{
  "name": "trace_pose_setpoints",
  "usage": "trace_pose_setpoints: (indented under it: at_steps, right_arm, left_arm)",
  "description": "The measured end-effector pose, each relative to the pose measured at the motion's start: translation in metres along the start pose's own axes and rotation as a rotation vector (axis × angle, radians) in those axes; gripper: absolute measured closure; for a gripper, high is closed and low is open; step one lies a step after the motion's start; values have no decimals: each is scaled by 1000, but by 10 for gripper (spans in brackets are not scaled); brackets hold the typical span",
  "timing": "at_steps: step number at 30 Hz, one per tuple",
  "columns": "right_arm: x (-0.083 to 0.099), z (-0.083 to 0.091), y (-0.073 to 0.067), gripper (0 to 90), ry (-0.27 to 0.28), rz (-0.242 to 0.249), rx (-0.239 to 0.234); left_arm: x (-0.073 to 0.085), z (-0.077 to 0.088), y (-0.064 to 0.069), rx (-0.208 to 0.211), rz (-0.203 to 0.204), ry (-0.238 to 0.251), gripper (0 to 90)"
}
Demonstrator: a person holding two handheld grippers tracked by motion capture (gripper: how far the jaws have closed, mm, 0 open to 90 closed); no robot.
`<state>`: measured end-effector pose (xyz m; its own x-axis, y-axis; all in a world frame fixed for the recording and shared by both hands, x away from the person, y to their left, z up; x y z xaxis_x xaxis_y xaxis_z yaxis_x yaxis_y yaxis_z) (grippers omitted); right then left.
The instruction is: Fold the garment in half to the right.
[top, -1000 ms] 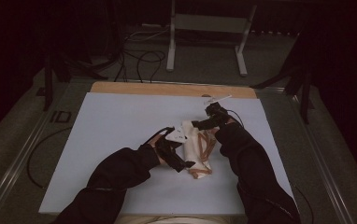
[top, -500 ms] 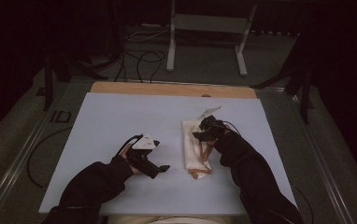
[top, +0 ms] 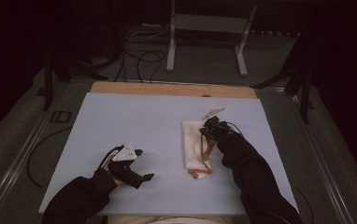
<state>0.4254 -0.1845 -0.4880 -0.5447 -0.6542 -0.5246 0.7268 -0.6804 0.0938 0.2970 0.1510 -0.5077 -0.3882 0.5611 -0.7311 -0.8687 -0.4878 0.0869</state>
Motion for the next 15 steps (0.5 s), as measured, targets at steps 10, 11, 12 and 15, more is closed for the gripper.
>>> trace_pose_setpoints:
  at_steps: [10,11,12,15]
  right_arm:
    - [21,25,8,900,59,-34,30]
    - [24,27,10,900,60,-38,36]
    - [28,29,11,900,66,-46,42]
    - [38,33,19,900,74,-76,56]
  left_arm:
    - [13,5,-1,-33,19,2,2]
    - [14,6,-1,-38,22,3,2]
    - [15,7,-2,-36,25,10,2]
    - [17,9,-3,-32,32,30,2]
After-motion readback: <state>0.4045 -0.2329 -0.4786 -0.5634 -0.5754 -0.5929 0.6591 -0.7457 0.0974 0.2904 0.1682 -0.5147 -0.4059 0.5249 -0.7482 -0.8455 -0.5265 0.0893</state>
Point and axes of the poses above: each handheld gripper's, and its own axes: z roughly backward along the jaws, x roughly out of its underside, y roughly to its right, the point moved 1 cm from there along -z, roughly forward along the jaws, and after that the axes turned 7 degrees about -y, right-handed, at the moved point
